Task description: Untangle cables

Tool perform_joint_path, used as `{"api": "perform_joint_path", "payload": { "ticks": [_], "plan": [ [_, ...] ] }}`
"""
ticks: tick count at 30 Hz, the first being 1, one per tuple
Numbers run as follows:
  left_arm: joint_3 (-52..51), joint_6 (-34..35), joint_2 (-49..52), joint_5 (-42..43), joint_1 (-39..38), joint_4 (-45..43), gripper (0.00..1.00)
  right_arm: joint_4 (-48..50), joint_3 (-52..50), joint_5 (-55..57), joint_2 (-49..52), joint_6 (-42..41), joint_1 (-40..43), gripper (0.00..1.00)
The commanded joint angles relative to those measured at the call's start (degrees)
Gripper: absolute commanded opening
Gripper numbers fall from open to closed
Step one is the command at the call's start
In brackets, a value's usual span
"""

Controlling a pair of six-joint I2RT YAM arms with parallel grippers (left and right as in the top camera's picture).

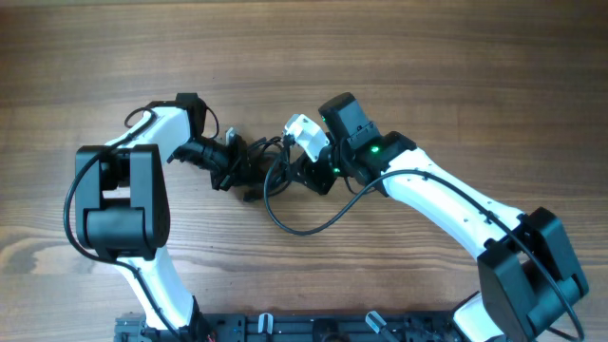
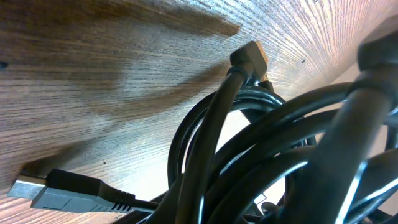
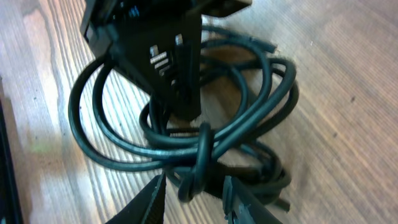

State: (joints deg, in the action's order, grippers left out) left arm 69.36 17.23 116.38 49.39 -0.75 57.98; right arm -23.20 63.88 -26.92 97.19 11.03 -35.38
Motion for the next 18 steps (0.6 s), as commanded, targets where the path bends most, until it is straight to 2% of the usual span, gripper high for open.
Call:
{"api": "perform_joint_path", "payload": {
  "ticks": [1,3,15,18],
  "plan": [
    [-0.17,-0.5,-0.33,2.25,-0.15,0.66,0.04,1.95,-0.63,1.81,0.87,0.96,-0.07,0.31],
    [-0.17,-0.5,-0.33,2.25,-0.15,1.01,0.04,2.82,-0.63,2.95,0.87,0.98,-0.07,0.28],
    [-0.17,-0.48,-0.33,2.38,-0.15,0.98,0.04,0.37,-0.63,2.47,0.87,0.81,-0.09,0.28],
    [-0.17,-0.52,-0.33,4.55,-0.15,0.98,0.04,0.48,-0.63,2.47,0.87,0.79,-0.09,0.28]
  ]
}}
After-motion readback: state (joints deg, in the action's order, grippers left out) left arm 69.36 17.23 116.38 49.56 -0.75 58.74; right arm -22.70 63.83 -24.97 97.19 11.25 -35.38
